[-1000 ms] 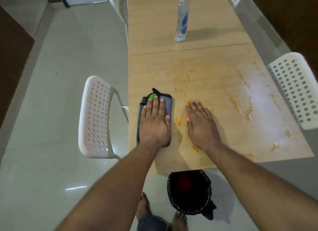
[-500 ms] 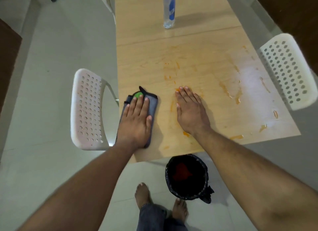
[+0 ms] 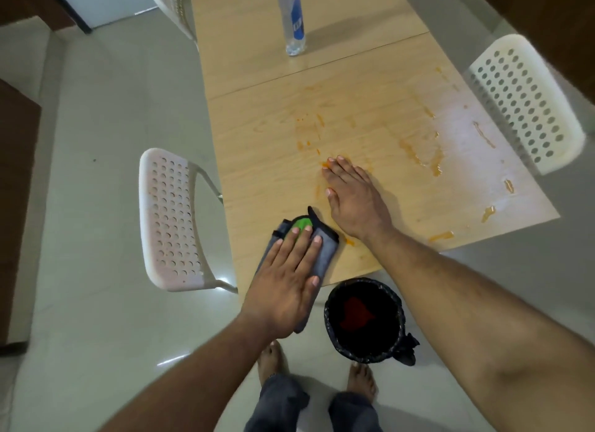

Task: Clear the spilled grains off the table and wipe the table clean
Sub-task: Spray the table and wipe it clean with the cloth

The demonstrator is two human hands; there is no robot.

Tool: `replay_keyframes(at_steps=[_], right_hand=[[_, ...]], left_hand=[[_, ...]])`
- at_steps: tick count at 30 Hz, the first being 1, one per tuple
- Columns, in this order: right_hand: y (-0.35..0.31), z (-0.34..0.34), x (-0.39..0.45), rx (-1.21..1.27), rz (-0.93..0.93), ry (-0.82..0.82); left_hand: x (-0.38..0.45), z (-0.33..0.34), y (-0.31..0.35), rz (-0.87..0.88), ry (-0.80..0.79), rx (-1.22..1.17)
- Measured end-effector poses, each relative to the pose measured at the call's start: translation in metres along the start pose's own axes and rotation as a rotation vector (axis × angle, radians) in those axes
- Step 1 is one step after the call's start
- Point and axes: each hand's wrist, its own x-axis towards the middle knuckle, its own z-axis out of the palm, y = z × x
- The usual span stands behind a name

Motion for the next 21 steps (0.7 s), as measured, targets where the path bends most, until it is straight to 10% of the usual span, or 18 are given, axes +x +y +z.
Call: replay_keyframes(at_steps=[13, 21], right_hand=[[-0.085, 0.021, -0.084, 0.21, 0.389, 0.331], [-0.2, 0.075, -0.078, -0.054, 0.846, 0.208]], left_hand=[[0.064, -0.035, -0.086, 0.315, 0.109, -0.264], [0.148, -0.046, -0.096, 0.521, -0.048, -0.268]])
